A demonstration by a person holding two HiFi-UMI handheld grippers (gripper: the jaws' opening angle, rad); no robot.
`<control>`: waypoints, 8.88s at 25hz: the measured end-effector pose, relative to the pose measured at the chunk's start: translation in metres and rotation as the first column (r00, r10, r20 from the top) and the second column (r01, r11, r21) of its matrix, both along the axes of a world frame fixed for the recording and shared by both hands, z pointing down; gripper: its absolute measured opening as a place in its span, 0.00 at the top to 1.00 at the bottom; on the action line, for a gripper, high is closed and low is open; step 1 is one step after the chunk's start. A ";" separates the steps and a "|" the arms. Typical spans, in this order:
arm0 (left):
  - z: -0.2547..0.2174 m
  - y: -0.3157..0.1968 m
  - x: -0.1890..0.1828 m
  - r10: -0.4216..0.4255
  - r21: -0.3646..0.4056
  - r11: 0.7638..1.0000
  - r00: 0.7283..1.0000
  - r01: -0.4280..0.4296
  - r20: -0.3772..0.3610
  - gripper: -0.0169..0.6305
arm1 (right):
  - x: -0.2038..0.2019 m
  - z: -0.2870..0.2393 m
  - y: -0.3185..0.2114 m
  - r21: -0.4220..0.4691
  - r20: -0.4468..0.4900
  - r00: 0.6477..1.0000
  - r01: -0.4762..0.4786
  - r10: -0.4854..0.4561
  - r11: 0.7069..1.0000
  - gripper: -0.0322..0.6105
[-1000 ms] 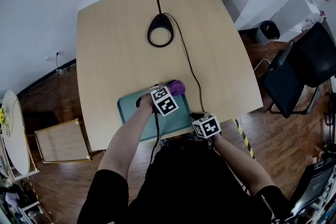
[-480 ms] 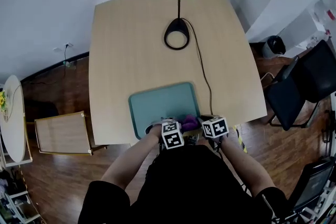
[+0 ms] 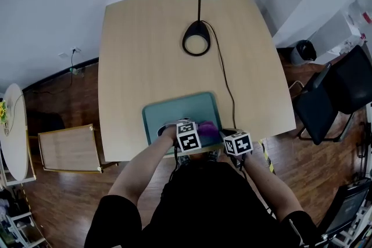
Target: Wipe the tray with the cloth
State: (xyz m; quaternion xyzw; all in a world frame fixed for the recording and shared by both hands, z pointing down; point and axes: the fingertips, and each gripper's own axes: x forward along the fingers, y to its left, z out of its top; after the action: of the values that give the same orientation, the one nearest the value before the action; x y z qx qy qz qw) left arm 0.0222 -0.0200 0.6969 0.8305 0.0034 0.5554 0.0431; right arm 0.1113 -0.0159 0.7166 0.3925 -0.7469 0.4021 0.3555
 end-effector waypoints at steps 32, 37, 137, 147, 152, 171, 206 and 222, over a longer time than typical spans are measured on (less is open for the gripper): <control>0.001 0.040 -0.023 -0.087 0.014 0.996 0.996 0.087 0.001 0.81 | 0.005 0.001 0.001 0.002 0.010 1.000 0.011 -0.011 1.000 0.89; 0.004 0.063 -0.020 -0.026 0.040 0.999 0.999 0.026 -0.020 0.81 | 0.005 0.001 -0.001 0.003 0.001 1.000 0.012 -0.012 1.000 0.89; 0.005 -0.106 -0.225 -0.328 0.389 0.897 0.905 0.208 0.271 0.81 | 0.006 0.002 0.001 0.029 -0.024 1.000 -0.012 0.013 0.999 0.90; 0.003 0.008 -0.165 -0.209 0.394 0.912 0.955 0.113 0.209 0.81 | 0.013 0.000 -0.002 0.031 -0.041 0.999 -0.020 0.021 0.999 0.90; 0.003 0.067 -0.138 -0.113 0.344 0.938 0.978 0.047 0.175 0.81 | 0.016 0.001 -0.006 0.032 -0.055 0.998 -0.026 0.028 0.999 0.90; -0.019 0.011 -0.331 -0.991 -0.026 0.111 0.109 0.993 -0.075 0.81 | 0.019 0.012 -0.005 0.028 -0.083 0.987 -0.133 0.135 0.991 0.90; -0.277 0.168 -0.016 -0.534 0.028 0.363 0.233 0.931 -0.813 0.67 | 0.004 -0.335 0.130 0.832 0.308 0.935 -0.174 -0.178 0.527 0.88; -0.307 0.216 -0.041 -0.494 -0.037 0.364 0.159 0.931 -0.855 0.69 | -0.018 -0.359 0.171 0.858 0.285 0.946 -0.180 -0.154 0.481 0.89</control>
State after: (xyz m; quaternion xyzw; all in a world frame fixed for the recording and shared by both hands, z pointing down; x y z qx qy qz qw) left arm -0.0191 0.1963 0.3899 0.8363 -0.5402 0.0320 0.0877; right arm 0.0933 0.1553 0.3573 0.4525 -0.8910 0.0263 -0.0250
